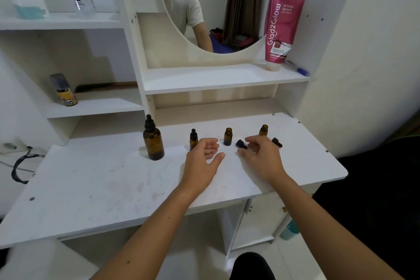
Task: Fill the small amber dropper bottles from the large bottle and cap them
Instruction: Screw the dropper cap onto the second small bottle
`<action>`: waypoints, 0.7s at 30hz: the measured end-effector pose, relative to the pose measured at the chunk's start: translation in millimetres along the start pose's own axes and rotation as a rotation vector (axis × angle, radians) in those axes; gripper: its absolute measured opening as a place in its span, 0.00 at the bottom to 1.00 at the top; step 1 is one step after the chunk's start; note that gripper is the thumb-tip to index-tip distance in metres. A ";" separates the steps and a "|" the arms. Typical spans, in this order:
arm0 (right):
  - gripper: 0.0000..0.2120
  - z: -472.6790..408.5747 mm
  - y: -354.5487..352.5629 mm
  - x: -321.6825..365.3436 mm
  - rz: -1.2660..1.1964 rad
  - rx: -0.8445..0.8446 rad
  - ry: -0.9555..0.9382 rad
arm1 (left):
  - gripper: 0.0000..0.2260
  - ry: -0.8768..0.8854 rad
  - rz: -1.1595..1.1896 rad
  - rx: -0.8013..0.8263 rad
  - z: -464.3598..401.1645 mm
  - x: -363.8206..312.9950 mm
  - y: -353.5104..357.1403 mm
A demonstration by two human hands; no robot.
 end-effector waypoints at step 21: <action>0.08 -10.4 -46.2 36.0 -0.283 -0.170 -0.183 | 0.17 -0.026 0.007 -0.072 -58.6 8.4 22.6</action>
Point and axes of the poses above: each hand's wrist, its own z-axis away from the middle knuckle, its own y-axis out of the palm, x = y × z, the point moved 10 cm from there along -z, towards the middle knuckle, and after that the axes turned 8 degrees about x, right-handed, at the moved point
